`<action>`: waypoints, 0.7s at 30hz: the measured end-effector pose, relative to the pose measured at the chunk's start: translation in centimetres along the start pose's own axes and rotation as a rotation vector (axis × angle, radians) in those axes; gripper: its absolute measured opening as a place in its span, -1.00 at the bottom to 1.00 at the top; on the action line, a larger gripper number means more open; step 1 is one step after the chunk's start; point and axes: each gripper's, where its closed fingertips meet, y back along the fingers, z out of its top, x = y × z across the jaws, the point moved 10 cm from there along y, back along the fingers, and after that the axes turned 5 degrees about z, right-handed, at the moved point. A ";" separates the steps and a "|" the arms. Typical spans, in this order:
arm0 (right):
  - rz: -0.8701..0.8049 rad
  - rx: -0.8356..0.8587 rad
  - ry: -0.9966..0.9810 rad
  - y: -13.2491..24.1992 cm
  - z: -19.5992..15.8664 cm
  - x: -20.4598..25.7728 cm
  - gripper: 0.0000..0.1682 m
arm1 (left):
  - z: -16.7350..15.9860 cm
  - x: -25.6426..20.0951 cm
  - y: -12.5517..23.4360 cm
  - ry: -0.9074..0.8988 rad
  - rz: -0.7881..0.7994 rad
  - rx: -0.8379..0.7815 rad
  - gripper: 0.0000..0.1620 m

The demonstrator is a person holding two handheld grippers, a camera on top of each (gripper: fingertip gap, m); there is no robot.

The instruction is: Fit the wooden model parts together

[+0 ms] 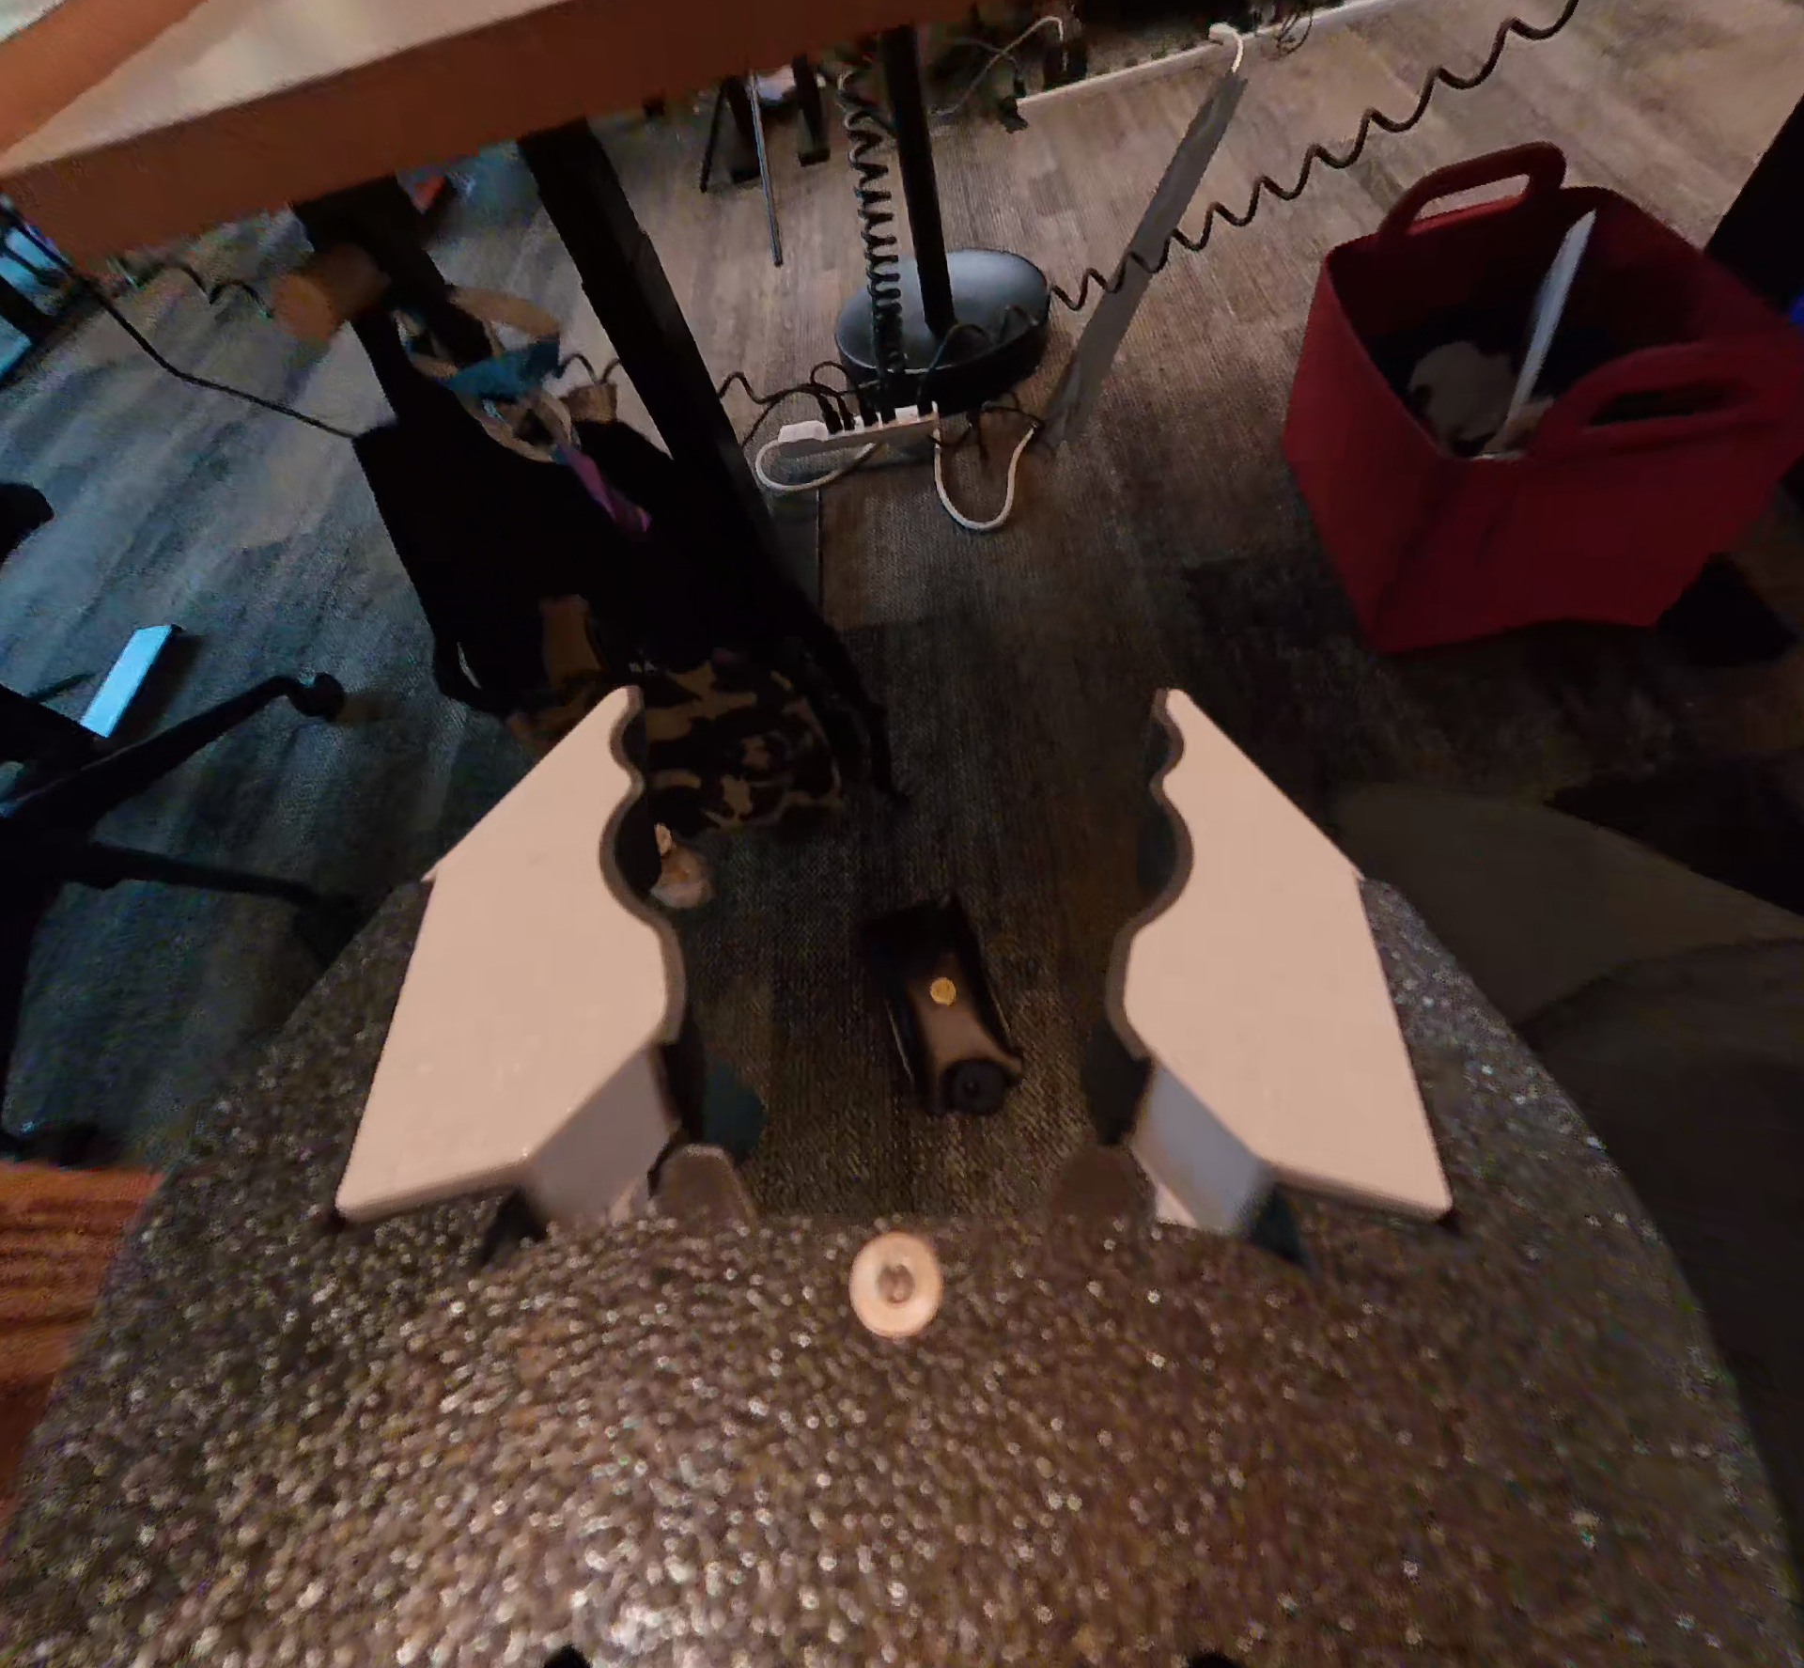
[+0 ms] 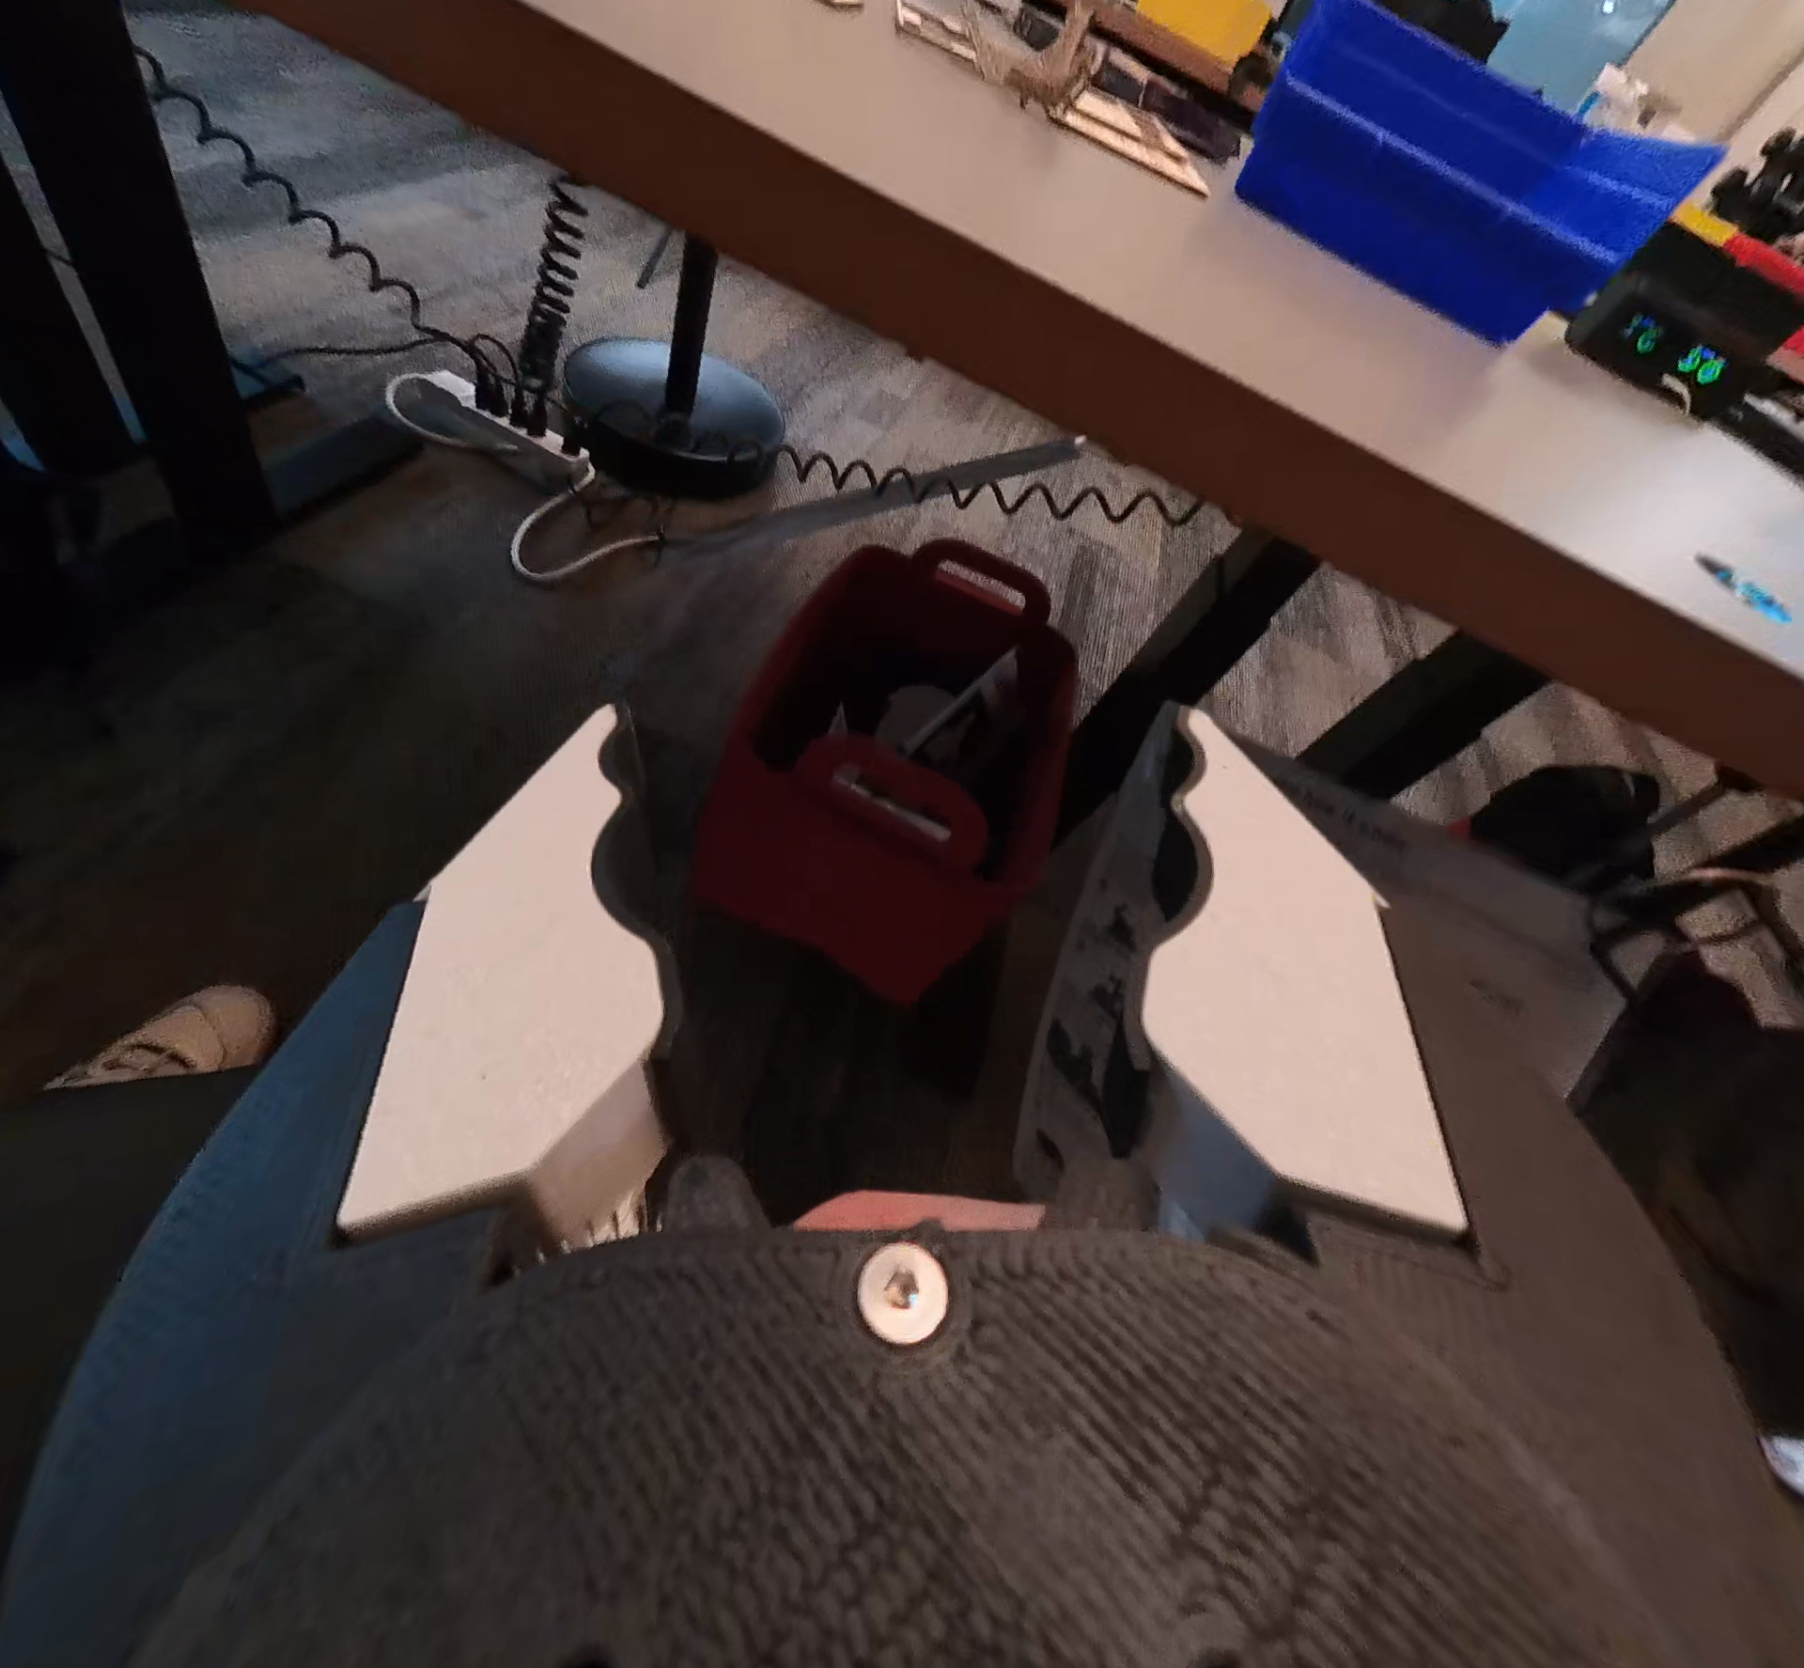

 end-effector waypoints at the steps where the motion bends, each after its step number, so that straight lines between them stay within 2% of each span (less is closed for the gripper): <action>1: -0.001 0.016 -0.010 0.2 -0.4 0.1 0.25 | -0.7 -0.1 0.4 0.013 -0.005 0.016 0.21; 7: 0.029 0.087 -0.012 1.2 -2.8 1.4 0.28 | -3.9 -0.5 2.4 0.001 -0.018 0.117 0.22; 13: 0.042 -0.002 -0.046 0.5 -1.6 2.3 0.25 | -3.3 -0.9 2.2 0.013 -0.010 0.109 0.20; 17: 0.095 -0.141 0.004 -1.2 1.7 4.3 0.22 | -1.1 -1.9 -0.6 -0.009 0.006 0.046 0.14; 21: 0.184 -0.227 0.059 -5.6 7.0 5.6 0.15 | 4.2 -2.7 -6.6 0.045 -0.013 -0.067 0.08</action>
